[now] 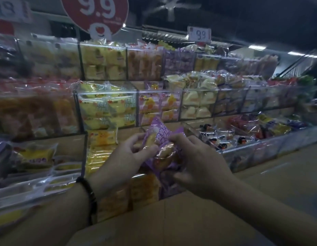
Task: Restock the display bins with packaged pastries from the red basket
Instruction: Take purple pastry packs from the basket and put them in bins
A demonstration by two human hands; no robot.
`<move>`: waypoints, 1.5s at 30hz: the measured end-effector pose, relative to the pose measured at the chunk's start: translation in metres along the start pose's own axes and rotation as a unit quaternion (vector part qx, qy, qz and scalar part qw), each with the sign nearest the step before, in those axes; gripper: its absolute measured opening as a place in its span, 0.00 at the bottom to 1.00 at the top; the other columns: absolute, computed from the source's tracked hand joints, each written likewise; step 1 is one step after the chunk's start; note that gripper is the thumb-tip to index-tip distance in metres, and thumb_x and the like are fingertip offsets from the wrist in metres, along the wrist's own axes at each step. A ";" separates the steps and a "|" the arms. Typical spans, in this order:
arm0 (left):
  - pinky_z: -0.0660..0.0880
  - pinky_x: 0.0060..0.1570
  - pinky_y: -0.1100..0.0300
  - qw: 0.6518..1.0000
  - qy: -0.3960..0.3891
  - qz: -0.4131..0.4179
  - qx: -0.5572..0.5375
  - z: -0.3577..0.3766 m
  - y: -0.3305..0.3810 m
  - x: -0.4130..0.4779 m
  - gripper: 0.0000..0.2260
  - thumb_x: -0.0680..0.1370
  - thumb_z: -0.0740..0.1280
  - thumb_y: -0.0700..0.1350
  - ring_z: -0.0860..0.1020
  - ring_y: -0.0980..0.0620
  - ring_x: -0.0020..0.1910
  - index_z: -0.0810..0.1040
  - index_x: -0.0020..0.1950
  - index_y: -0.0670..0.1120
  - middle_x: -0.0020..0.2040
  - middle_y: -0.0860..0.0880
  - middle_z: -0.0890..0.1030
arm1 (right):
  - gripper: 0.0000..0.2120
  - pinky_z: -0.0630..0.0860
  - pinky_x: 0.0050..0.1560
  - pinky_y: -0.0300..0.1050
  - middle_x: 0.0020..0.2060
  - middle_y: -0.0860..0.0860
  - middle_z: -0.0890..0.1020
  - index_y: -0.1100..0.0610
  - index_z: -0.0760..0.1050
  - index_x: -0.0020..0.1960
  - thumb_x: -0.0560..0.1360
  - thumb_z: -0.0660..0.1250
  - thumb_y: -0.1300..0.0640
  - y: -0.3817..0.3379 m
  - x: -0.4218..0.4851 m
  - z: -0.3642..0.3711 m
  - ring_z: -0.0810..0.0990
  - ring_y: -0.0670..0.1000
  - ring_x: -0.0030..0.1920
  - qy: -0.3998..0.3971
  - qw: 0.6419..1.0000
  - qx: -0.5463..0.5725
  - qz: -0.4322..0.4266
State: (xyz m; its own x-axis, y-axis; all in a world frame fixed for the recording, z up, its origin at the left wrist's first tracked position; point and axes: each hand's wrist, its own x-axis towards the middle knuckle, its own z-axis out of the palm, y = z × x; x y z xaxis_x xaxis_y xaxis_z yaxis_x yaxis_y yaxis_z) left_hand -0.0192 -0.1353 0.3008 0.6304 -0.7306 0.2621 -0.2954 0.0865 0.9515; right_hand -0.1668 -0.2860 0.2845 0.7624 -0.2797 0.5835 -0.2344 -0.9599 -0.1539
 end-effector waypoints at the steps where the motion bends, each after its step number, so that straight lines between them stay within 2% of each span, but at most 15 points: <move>1: 0.85 0.45 0.48 1.000 -0.003 -0.006 0.007 -0.001 0.001 0.017 0.15 0.81 0.71 0.43 0.88 0.39 0.48 0.78 0.67 0.52 0.55 0.42 0.87 | 0.39 0.80 0.42 0.50 0.51 0.42 0.75 0.36 0.63 0.69 0.61 0.65 0.26 0.006 0.011 0.000 0.81 0.51 0.47 0.006 1.000 -0.004 0.013; 6: 0.85 0.49 0.39 0.998 0.021 0.012 0.053 -0.018 -0.005 0.102 0.13 0.80 0.72 0.38 0.87 0.37 0.47 0.82 0.60 0.55 0.52 0.41 0.87 | 0.31 0.81 0.39 0.49 0.43 0.42 0.83 0.41 0.71 0.59 0.63 0.75 0.28 0.047 0.073 0.012 0.82 0.46 0.42 -0.016 0.992 0.057 0.111; 9: 0.85 0.48 0.39 0.992 0.072 0.056 0.091 -0.034 -0.022 0.149 0.16 0.78 0.75 0.41 0.86 0.42 0.43 0.83 0.59 0.61 0.47 0.45 0.85 | 0.36 0.76 0.35 0.46 0.50 0.46 0.84 0.45 0.72 0.65 0.65 0.76 0.28 0.080 0.111 0.026 0.81 0.48 0.43 -0.011 0.985 0.059 0.161; 12: 0.85 0.48 0.42 0.983 0.132 0.102 0.083 -0.044 -0.049 0.182 0.16 0.77 0.77 0.45 0.87 0.45 0.51 0.84 0.57 0.65 0.52 0.50 0.86 | 0.40 0.75 0.42 0.48 0.58 0.50 0.83 0.46 0.72 0.69 0.65 0.73 0.24 0.105 0.146 0.049 0.80 0.55 0.52 -0.015 0.983 0.020 0.180; 15: 0.86 0.37 0.53 0.964 0.211 0.140 0.079 -0.045 -0.066 0.195 0.10 0.78 0.75 0.50 0.87 0.53 0.42 0.83 0.58 0.62 0.46 0.52 0.88 | 0.35 0.74 0.43 0.47 0.55 0.51 0.83 0.46 0.75 0.61 0.63 0.77 0.28 0.126 0.179 0.081 0.79 0.55 0.51 -0.036 0.980 0.039 0.190; 17: 0.86 0.34 0.48 0.956 0.244 0.153 0.062 -0.047 -0.074 0.199 0.11 0.79 0.74 0.51 0.87 0.52 0.37 0.82 0.61 0.57 0.42 0.49 0.88 | 0.31 0.72 0.41 0.46 0.53 0.54 0.82 0.44 0.74 0.54 0.60 0.77 0.29 0.135 0.197 0.109 0.78 0.55 0.50 -0.056 0.977 0.049 0.199; 19: 0.85 0.33 0.45 0.943 0.276 0.169 0.076 -0.051 -0.078 0.200 0.09 0.79 0.74 0.52 0.86 0.51 0.36 0.81 0.58 0.57 0.42 0.48 0.87 | 0.34 0.75 0.46 0.46 0.53 0.55 0.80 0.44 0.75 0.55 0.56 0.75 0.27 0.140 0.213 0.135 0.78 0.56 0.53 -0.078 0.975 0.034 0.207; 24: 0.85 0.34 0.46 0.927 0.283 0.209 0.127 -0.056 -0.081 0.201 0.06 0.78 0.74 0.54 0.85 0.53 0.37 0.82 0.54 0.61 0.41 0.51 0.85 | 0.29 0.83 0.50 0.52 0.49 0.51 0.82 0.50 0.77 0.53 0.59 0.79 0.35 0.142 0.251 0.163 0.83 0.58 0.51 -0.106 0.966 -0.087 0.220; 28: 0.84 0.31 0.48 0.929 0.276 0.208 0.134 -0.054 -0.083 0.204 0.05 0.79 0.73 0.54 0.84 0.57 0.36 0.81 0.54 0.61 0.40 0.53 0.84 | 0.20 0.79 0.43 0.42 0.46 0.50 0.84 0.47 0.81 0.50 0.63 0.79 0.38 0.157 0.265 0.184 0.85 0.57 0.50 -0.178 0.950 -0.122 0.227; 30: 0.83 0.28 0.54 0.931 0.266 0.209 0.136 -0.052 -0.085 0.203 0.06 0.79 0.73 0.54 0.84 0.62 0.35 0.81 0.54 0.61 0.39 0.54 0.84 | 0.24 0.80 0.54 0.45 0.55 0.51 0.85 0.50 0.80 0.60 0.70 0.74 0.37 0.158 0.268 0.191 0.85 0.55 0.55 -0.193 0.945 -0.142 0.222; 32: 0.83 0.27 0.54 0.935 0.254 0.206 0.136 -0.051 -0.087 0.204 0.06 0.79 0.73 0.54 0.84 0.59 0.34 0.81 0.55 0.60 0.39 0.53 0.84 | 0.28 0.77 0.66 0.47 0.60 0.53 0.83 0.53 0.77 0.67 0.74 0.70 0.38 0.162 0.272 0.197 0.83 0.54 0.61 -0.192 0.945 -0.158 0.211; 37: 0.84 0.29 0.49 0.944 0.240 0.195 0.120 -0.052 -0.088 0.205 0.08 0.79 0.72 0.55 0.86 0.54 0.36 0.81 0.58 0.60 0.41 0.51 0.85 | 0.47 0.82 0.53 0.46 0.59 0.55 0.82 0.54 0.72 0.70 0.58 0.82 0.36 0.137 0.264 0.173 0.84 0.56 0.55 -0.233 0.936 -0.112 0.238; 40: 0.84 0.29 0.50 0.940 0.245 0.193 0.140 -0.053 -0.085 0.203 0.08 0.80 0.71 0.55 0.85 0.54 0.35 0.81 0.58 0.60 0.40 0.50 0.85 | 0.49 0.78 0.61 0.50 0.75 0.65 0.62 0.57 0.62 0.77 0.66 0.83 0.43 0.109 0.255 0.126 0.77 0.65 0.66 -0.204 0.950 -0.155 0.179; 43: 0.84 0.29 0.49 0.940 0.247 0.184 0.146 -0.054 -0.083 0.200 0.08 0.80 0.71 0.56 0.85 0.53 0.36 0.80 0.58 0.61 0.40 0.50 0.85 | 0.50 0.75 0.66 0.52 0.75 0.56 0.61 0.50 0.57 0.80 0.67 0.83 0.48 0.086 0.250 0.078 0.70 0.62 0.72 -0.123 0.988 -0.066 0.064; 45: 0.84 0.30 0.46 0.944 0.236 0.186 0.138 -0.053 -0.082 0.198 0.09 0.78 0.72 0.58 0.85 0.51 0.36 0.81 0.58 0.62 0.39 0.50 0.85 | 0.51 0.70 0.73 0.52 0.77 0.53 0.63 0.46 0.56 0.81 0.67 0.82 0.44 0.072 0.245 0.058 0.65 0.57 0.76 -0.105 0.993 -0.039 -0.036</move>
State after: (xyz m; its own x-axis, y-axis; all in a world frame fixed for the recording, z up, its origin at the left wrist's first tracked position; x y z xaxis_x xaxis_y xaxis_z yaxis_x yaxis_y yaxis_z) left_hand 0.1682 -0.2510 0.2837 0.6764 -0.2963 0.6744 -0.6942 0.0497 0.7181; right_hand 0.0381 -0.4244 0.3705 0.8857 -0.2163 0.4108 -0.2145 -0.9754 -0.0512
